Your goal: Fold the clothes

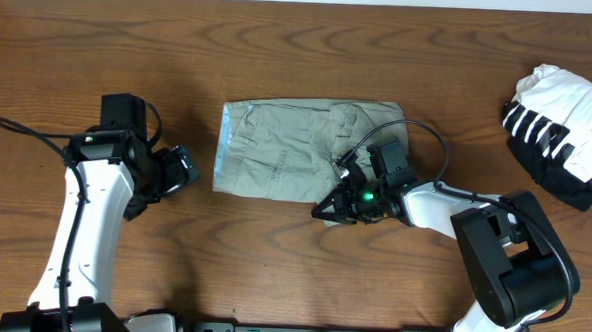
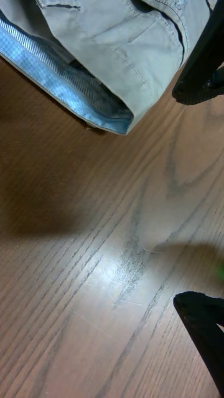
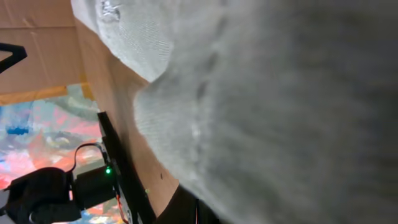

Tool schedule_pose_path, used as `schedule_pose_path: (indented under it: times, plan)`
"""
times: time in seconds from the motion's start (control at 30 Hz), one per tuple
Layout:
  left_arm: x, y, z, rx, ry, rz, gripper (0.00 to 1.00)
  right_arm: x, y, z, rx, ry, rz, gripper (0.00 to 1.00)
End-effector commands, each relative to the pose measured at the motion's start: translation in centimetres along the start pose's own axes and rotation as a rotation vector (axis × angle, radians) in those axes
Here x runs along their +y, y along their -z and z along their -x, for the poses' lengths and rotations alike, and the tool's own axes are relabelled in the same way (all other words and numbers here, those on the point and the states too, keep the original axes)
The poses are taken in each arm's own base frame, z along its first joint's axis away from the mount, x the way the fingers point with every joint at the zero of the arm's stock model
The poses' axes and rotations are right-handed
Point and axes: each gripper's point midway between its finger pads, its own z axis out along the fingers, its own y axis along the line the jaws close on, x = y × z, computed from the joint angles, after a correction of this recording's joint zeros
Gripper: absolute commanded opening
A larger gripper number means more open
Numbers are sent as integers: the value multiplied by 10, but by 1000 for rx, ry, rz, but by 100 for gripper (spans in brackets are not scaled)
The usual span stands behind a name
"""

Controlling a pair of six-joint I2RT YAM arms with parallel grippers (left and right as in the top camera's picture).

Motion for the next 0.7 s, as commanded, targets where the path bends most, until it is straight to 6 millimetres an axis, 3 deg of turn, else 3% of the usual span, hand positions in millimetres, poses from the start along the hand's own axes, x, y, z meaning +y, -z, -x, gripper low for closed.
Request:
schedule_pose_path:
  times: [0.0, 0.1, 0.2, 0.33, 0.4, 0.53, 0.67]
  plan:
    - [3, 0, 1, 0, -1, 10, 98, -20, -1, 2, -28, -40, -101, 4]
    - [3, 0, 1, 0, -1, 10, 98, -42, 1, 0, -44, -10, -224, 4]
    - [3, 0, 1, 1, -1, 10, 98, -34, 0, 1, -29, 65, -188, 1]
    - [3, 0, 1, 1, -1, 11, 98, 6, 4, 11, -31, 137, -50, 1]
    - [3, 0, 1, 1, -1, 11, 98, 35, 16, 20, -51, 191, 24, 1]
    - [3, 0, 1, 1, -1, 11, 98, 97, 58, 41, -136, 279, 163, 2]
    - [3, 0, 1, 0, -1, 10, 98, 122, 101, 73, -286, 349, 162, 3]
